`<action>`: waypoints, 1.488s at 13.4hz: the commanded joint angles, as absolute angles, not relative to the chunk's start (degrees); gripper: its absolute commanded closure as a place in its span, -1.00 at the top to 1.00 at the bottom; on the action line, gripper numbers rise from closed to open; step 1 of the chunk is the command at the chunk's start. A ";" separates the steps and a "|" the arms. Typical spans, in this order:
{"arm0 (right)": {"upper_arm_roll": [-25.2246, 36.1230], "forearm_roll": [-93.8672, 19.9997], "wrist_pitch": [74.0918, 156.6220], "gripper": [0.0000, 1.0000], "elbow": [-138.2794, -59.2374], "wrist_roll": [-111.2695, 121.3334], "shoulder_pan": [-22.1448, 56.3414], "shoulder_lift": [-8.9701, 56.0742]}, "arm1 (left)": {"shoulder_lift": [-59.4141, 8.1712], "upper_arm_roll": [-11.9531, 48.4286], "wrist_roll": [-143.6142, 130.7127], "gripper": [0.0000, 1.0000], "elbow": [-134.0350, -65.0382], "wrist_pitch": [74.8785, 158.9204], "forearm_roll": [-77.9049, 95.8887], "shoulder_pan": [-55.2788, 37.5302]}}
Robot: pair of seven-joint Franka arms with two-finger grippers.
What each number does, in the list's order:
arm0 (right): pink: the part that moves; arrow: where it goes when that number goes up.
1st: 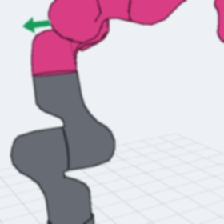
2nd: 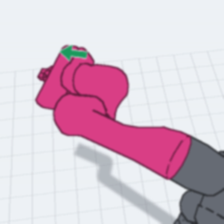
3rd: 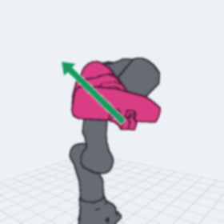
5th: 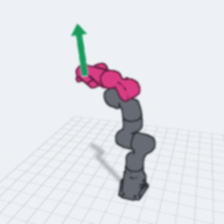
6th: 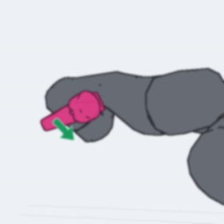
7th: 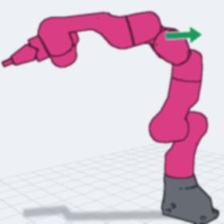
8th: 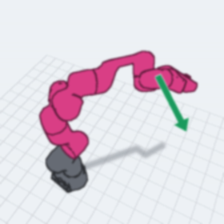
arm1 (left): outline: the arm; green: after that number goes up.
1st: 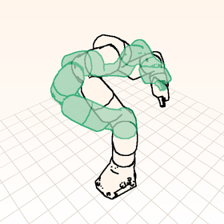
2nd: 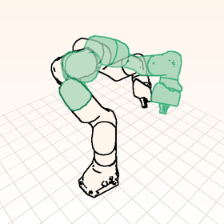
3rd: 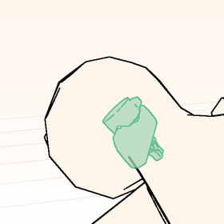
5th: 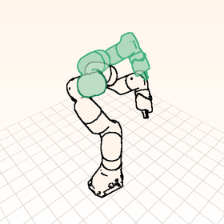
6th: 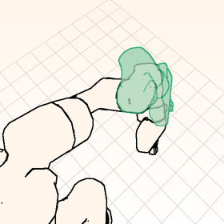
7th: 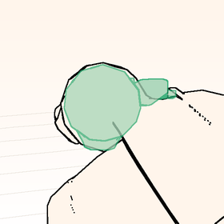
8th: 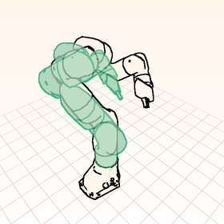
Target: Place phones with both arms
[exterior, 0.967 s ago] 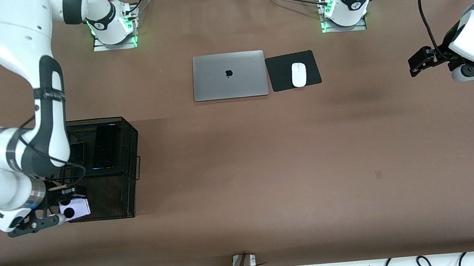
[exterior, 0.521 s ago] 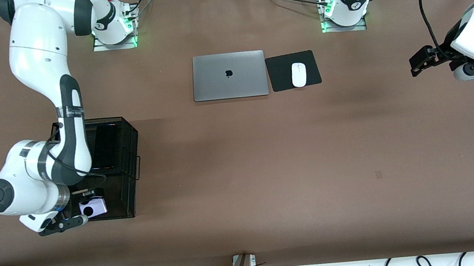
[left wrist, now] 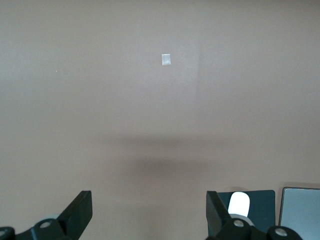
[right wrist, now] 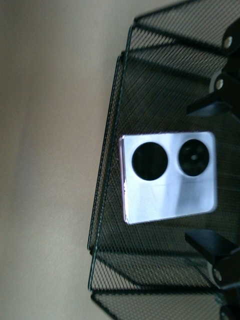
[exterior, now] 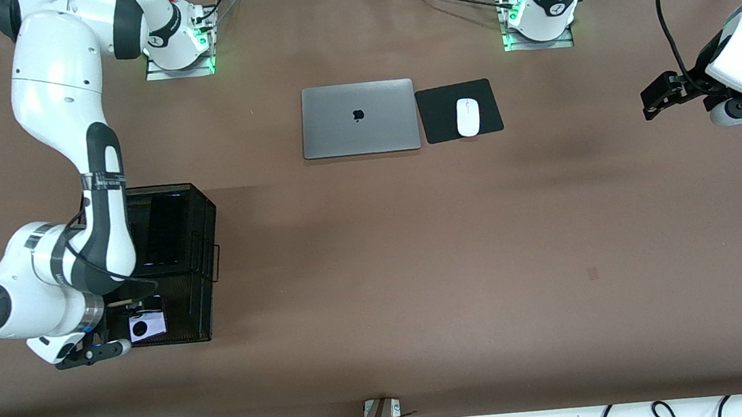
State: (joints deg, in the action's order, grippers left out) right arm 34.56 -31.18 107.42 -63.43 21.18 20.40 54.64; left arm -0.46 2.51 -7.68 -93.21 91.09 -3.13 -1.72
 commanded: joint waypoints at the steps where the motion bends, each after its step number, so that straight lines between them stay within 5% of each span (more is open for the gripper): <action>1: 37.52 -31.38 100.13 1.00 -64.07 22.23 20.82 48.18 | -0.79 2.72 -6.68 1.00 -91.93 89.83 -2.46 -1.49; 5: 38.85 -23.92 89.23 1.00 -64.86 21.36 23.02 39.40 | -0.79 2.72 -6.59 1.00 -91.85 89.91 -2.46 -1.58; 11: 37.72 -14.61 89.90 1.00 -77.40 19.88 26.98 24.56 | -0.79 2.72 -6.68 1.00 -91.85 89.83 -2.46 -1.58; 15: 24.12 -3.00 97.02 1.00 -91.73 9.16 20.95 10.40 | -0.70 2.72 -6.68 1.00 -91.93 89.82 -2.46 -1.58; 20: 3.38 1.05 92.91 1.00 -93.60 4.48 0.57 2.91 | -0.79 2.72 -6.68 1.00 -91.85 89.82 -2.46 -1.67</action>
State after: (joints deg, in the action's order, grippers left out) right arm 10.97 -0.44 93.88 -91.05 5.46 8.74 7.05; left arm -0.46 2.59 -7.67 -93.14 91.07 -3.13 -1.75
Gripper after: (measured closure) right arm 0.000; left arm 0.000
